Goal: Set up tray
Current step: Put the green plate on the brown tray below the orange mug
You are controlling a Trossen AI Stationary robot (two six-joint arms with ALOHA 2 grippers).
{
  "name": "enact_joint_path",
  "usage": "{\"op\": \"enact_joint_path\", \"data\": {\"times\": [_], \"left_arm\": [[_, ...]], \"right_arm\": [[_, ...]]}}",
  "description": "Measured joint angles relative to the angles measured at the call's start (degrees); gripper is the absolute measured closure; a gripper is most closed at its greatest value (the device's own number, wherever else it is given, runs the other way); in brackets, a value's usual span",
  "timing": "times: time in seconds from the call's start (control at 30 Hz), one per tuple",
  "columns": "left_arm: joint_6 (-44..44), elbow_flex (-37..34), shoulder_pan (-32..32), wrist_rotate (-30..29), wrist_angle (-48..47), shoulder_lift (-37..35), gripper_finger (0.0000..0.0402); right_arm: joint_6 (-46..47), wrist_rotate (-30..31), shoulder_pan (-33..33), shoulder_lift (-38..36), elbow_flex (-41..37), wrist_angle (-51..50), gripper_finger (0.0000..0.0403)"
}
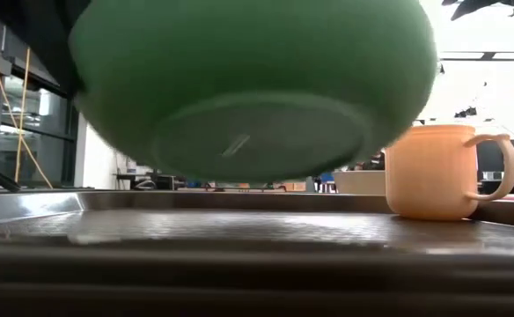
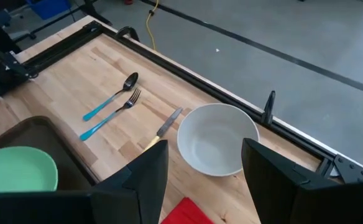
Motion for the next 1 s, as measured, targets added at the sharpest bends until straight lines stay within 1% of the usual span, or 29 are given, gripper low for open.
{"op": "enact_joint_path", "data": {"times": [0.13, 0.2, 0.27, 0.4, 0.57, 0.7, 0.8, 0.93, 1.0], "left_arm": [[-1.9, 0.9, -0.3, 1.1, 4.5, 1.2, 0.0389], [-2.9, 2.6, -0.3, 1.3, 4.9, 2.9, 0.0389], [-1.9, 5.1, -0.2, 1.3, 4.9, 5.1, 0.0389], [0.2, 12.6, 0.3, 1.7, 2.7, 11.1, 0.0389], [1.8, 23.5, 1.9, 1.6, -6.2, 19.3, 0.0389], [2.4, 29.8, 2.8, 1.8, -10.6, 23.1, 0.0389], [2.5, 31.4, 3.1, 2.0, -10.1, 24.0, 0.0389], [1.6, 31.7, 3.1, 2.0, -9.0, 23.9, 0.0389], [1.3, 31.7, 3.1, 3.2, -9.8, 23.9, 0.0389]], "right_arm": [[-0.4, -0.7, 0.0, 0.0, 0.0, 0.0, 0.0222], [-0.8, -1.0, 0.0, 0.0, 0.0, 0.0, 0.0222], [-1.4, -1.4, 0.0, 0.0, 0.0, 0.0, 0.0222], [-2.1, -2.5, 0.0, 0.0, 0.0, 0.1, 0.0222], [-3.0, -3.1, 0.0, 0.0, 0.0, 0.3, 0.0222], [-3.9, -3.3, 0.0, 0.0, 0.0, 0.5, 0.0222], [-4.6, -3.3, 0.0, 0.0, 0.0, 0.5, 0.0222], [-4.9, -3.4, 0.0, 0.0, 0.0, 0.5, 0.0222], [-5.1, -3.4, 0.0, 0.0, 0.0, 0.5, 0.0222]]}}
